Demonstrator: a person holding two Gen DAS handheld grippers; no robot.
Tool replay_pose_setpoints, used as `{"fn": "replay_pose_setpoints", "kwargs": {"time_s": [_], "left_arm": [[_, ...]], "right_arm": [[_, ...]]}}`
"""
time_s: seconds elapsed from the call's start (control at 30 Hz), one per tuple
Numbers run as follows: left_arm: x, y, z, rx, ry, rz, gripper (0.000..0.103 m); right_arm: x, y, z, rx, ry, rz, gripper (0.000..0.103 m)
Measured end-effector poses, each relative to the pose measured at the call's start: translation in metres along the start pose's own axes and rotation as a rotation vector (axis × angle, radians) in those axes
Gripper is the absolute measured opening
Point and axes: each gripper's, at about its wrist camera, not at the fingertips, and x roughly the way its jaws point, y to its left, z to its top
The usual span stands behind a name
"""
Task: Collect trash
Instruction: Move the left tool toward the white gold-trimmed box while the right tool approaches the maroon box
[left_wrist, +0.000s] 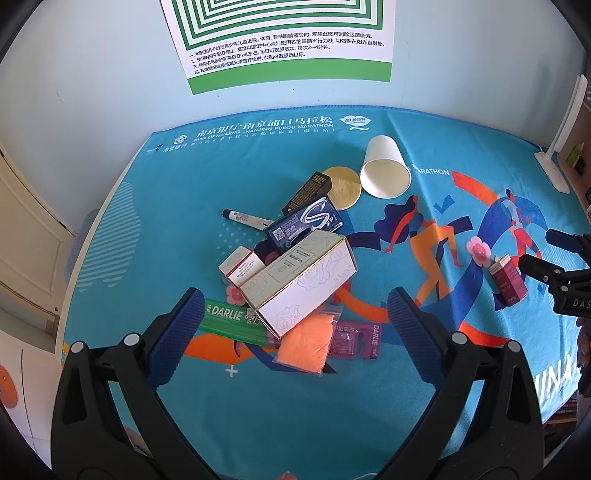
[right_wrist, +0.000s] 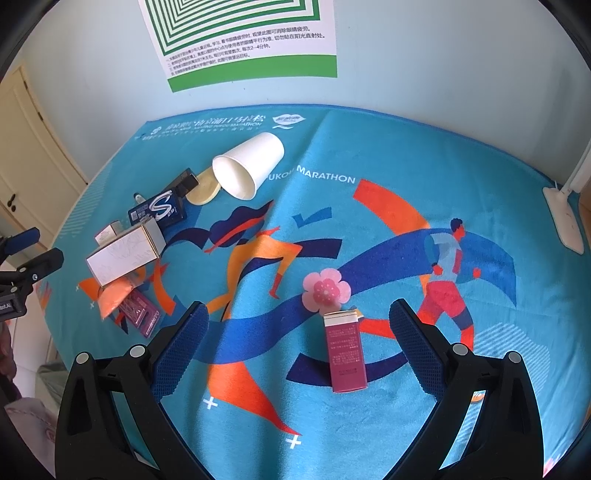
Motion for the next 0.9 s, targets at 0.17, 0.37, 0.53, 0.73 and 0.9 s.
{"fn": "replay_pose_setpoints", "kwargs": {"time_s": [0.17,0.37,0.53,0.73,0.9], "left_arm": [[0.001,-0.001,0.0,0.004,0.002,0.0,0.097],[0.004,-0.003,0.0,0.011,0.009,-0.002,0.097],[0.009,-0.005,0.0,0.024,0.018,0.002,0.097],[0.016,-0.007,0.0,0.037,0.035,-0.002,0.097],[0.023,-0.01,0.001,0.045,0.051,-0.006,0.097]], "right_arm": [[0.001,-0.001,0.001,0.004,0.002,0.0,0.097],[0.002,-0.005,0.001,0.01,0.007,-0.005,0.097],[0.004,-0.008,-0.001,0.018,0.016,-0.008,0.097],[0.007,-0.013,-0.002,0.021,0.028,-0.014,0.097],[0.009,-0.018,-0.004,0.03,0.037,-0.016,0.097]]}}
